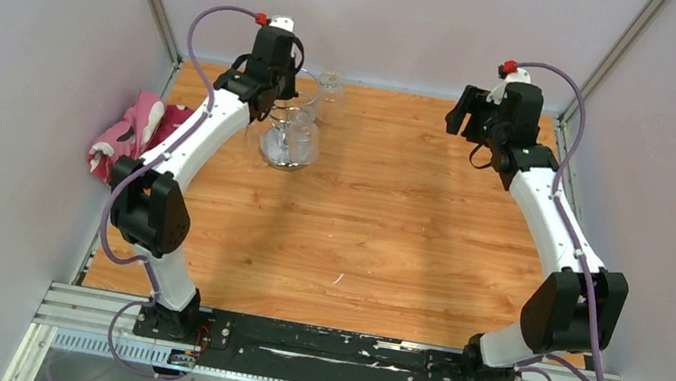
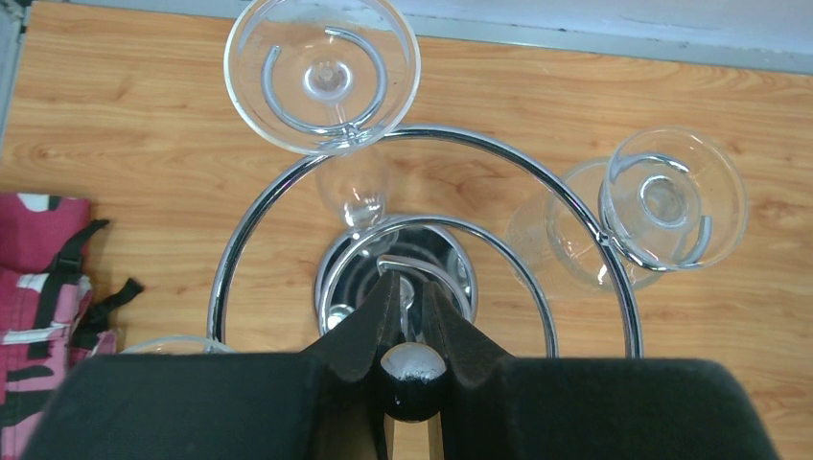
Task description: Take the wine glass off the wine glass rack
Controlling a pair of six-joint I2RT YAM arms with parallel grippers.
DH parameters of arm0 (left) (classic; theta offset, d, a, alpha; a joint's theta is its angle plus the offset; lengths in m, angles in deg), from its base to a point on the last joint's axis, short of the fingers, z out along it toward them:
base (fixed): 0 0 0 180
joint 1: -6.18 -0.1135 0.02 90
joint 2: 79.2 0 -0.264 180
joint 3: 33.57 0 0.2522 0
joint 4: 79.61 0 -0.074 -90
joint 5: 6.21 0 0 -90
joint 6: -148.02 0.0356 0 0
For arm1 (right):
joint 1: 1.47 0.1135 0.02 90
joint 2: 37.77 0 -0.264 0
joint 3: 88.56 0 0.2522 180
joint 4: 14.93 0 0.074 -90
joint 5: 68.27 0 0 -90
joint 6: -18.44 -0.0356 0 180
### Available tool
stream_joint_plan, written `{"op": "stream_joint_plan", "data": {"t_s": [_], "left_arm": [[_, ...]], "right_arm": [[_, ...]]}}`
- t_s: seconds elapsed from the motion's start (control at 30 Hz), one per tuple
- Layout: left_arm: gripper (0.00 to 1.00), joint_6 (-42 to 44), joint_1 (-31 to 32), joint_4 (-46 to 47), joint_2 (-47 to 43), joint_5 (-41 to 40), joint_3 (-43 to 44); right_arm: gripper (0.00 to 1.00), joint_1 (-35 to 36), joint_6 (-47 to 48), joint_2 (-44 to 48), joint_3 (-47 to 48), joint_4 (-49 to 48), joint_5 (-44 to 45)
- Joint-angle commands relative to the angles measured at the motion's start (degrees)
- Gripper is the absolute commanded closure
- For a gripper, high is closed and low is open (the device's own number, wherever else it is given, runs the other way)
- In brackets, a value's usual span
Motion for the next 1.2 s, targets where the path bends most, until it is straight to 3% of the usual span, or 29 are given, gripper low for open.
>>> {"op": "stream_joint_plan", "data": {"t_s": [0.0, 0.57, 1.17], "left_arm": [[1.0, -3.86, 3.57, 8.11, -2.98, 3.85, 4.66], [1.0, -4.38, 12.81, 6.53, 3.4, 2.09, 11.54], [1.0, -5.44, 14.8, 8.25, 2.55, 0.93, 3.94]], "right_arm": [[0.27, -1.23, 0.35, 2.83, -1.56, -0.41, 1.69], [0.27, -3.0, 0.47, 5.88, -2.71, -0.49, 2.4], [0.27, -3.5, -0.53, 5.92, -3.31, -0.96, 0.87]]}}
